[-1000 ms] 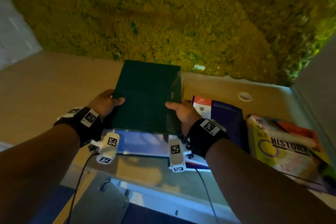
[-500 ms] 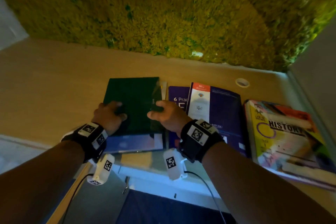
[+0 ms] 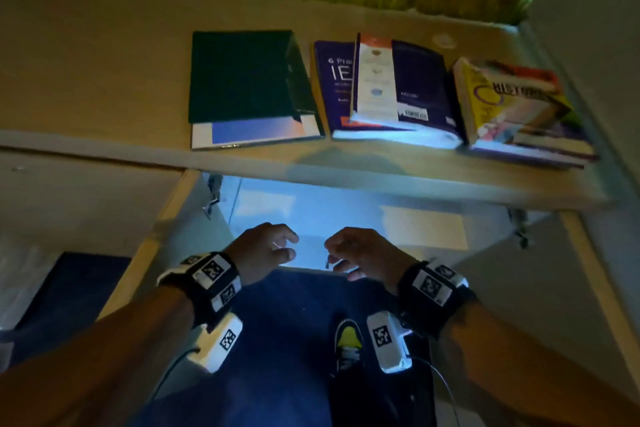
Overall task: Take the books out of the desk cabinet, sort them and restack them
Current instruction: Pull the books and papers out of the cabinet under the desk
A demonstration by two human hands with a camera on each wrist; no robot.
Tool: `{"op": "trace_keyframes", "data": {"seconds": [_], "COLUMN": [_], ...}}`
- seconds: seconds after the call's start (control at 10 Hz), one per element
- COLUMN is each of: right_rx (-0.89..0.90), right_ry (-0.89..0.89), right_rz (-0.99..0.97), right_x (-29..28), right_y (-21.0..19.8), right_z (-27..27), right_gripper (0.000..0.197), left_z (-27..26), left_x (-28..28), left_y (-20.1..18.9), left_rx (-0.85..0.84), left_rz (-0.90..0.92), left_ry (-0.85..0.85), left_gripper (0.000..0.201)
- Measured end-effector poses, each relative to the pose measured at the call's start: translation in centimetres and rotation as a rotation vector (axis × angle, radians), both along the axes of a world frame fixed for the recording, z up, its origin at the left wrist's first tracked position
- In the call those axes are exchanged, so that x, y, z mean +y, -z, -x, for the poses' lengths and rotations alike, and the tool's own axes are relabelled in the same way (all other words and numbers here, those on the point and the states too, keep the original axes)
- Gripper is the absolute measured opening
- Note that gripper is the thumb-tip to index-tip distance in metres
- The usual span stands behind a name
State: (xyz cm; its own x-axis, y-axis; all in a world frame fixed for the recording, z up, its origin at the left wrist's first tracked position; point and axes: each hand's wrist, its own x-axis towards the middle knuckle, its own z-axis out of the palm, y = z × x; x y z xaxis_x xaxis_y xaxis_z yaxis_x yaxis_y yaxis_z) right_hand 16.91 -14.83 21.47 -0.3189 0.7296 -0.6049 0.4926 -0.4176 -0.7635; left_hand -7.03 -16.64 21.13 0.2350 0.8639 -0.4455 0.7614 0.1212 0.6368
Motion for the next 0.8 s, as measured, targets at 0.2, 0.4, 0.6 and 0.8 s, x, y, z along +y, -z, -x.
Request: {"op": "trace_keyframes", "data": {"seconds": [0.2, 0.4, 0.6, 0.8], "right_rx": [-0.118, -0.428, -0.62, -0.462], "right_ry": [0.117, 0.103, 0.222, 0.284], "right_rz": [0.035, -0.279, -0.59, -0.606], "right_x": [6.2, 18.5, 33.5, 37.7], "right_y": [11.9, 22.8, 31.8, 32.6], "right_z": [-5.4, -12.3, -22.9, -26.1], "right_gripper": [0.022, 0.066, 0.105, 0.069], "left_z": [-1.5, -9.0, -19.4, -24.5], "left_x": [7.0, 18.3, 26.7, 31.2], "left_y": [9.7, 19.0, 24.1, 26.3], "left_rx": [0.127, 0.062, -0.065, 0.017], "left_rz": [0.044, -0.114, -0.229, -0.336], "left_ry": [-0.04, -0.077, -0.019, 0.037], "left_gripper": [0.05, 0.073, 0.059, 0.036]}}
